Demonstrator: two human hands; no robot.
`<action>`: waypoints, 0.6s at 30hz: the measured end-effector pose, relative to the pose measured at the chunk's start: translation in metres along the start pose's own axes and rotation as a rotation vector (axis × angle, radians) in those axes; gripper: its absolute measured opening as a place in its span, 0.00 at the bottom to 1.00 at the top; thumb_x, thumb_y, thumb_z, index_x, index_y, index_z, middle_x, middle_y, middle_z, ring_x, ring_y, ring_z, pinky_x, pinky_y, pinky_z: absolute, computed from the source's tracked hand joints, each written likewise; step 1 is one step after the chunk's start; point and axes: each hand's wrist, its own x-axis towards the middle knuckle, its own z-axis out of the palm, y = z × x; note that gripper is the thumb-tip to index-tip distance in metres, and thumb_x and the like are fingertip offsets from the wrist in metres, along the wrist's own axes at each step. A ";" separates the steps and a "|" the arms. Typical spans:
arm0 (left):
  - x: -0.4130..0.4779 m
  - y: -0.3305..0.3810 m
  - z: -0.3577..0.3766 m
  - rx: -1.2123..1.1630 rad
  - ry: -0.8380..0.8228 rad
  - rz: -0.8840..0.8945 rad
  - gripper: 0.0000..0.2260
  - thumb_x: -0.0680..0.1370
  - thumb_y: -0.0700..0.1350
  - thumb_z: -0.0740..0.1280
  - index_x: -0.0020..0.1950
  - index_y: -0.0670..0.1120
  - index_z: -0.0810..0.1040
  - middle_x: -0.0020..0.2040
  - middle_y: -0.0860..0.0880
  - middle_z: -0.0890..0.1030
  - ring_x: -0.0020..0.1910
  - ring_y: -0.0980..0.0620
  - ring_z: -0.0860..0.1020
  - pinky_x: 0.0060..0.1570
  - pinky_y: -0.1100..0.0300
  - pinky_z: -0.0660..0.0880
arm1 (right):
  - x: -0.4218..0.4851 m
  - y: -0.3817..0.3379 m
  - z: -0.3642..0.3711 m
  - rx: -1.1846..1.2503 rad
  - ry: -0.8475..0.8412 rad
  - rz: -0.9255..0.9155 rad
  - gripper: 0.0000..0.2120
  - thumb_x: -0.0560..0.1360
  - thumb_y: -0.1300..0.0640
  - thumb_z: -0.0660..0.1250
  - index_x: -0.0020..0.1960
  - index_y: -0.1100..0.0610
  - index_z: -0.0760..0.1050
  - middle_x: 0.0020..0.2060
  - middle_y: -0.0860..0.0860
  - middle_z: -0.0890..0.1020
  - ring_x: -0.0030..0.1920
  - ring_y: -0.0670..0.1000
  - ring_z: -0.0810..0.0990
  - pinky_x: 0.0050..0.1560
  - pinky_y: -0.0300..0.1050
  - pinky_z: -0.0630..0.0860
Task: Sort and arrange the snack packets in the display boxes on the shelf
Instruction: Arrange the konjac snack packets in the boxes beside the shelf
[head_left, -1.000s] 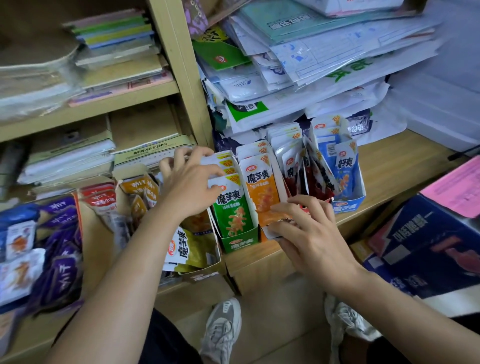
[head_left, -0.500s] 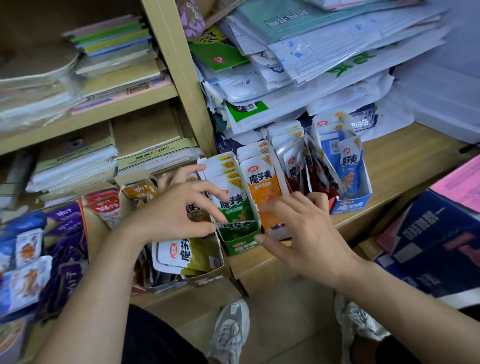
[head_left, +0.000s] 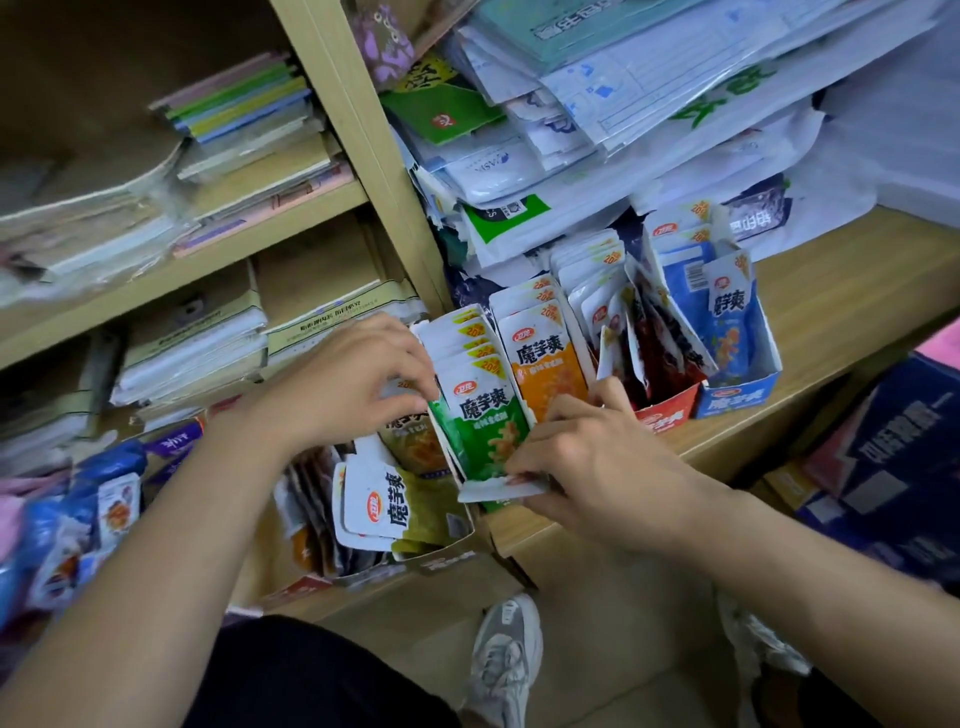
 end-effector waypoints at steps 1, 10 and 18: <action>-0.001 0.000 -0.002 -0.004 -0.017 0.011 0.05 0.75 0.50 0.75 0.50 0.56 0.86 0.51 0.60 0.82 0.58 0.53 0.73 0.60 0.50 0.70 | 0.000 0.000 -0.001 -0.010 -0.008 -0.001 0.18 0.78 0.37 0.53 0.50 0.43 0.79 0.45 0.41 0.83 0.51 0.48 0.75 0.50 0.47 0.52; -0.007 -0.002 0.004 -0.186 0.208 -0.165 0.07 0.70 0.54 0.77 0.35 0.54 0.85 0.40 0.59 0.85 0.52 0.60 0.81 0.55 0.54 0.78 | -0.003 -0.003 -0.002 0.007 -0.006 -0.023 0.35 0.73 0.26 0.42 0.53 0.45 0.80 0.46 0.41 0.82 0.50 0.48 0.73 0.53 0.49 0.56; 0.019 0.007 0.018 0.202 -0.026 -0.242 0.19 0.79 0.50 0.61 0.71 0.59 0.75 0.65 0.63 0.77 0.56 0.53 0.66 0.53 0.53 0.63 | -0.006 -0.001 0.000 0.059 0.002 -0.042 0.35 0.75 0.27 0.41 0.51 0.46 0.80 0.47 0.41 0.82 0.52 0.48 0.74 0.53 0.47 0.54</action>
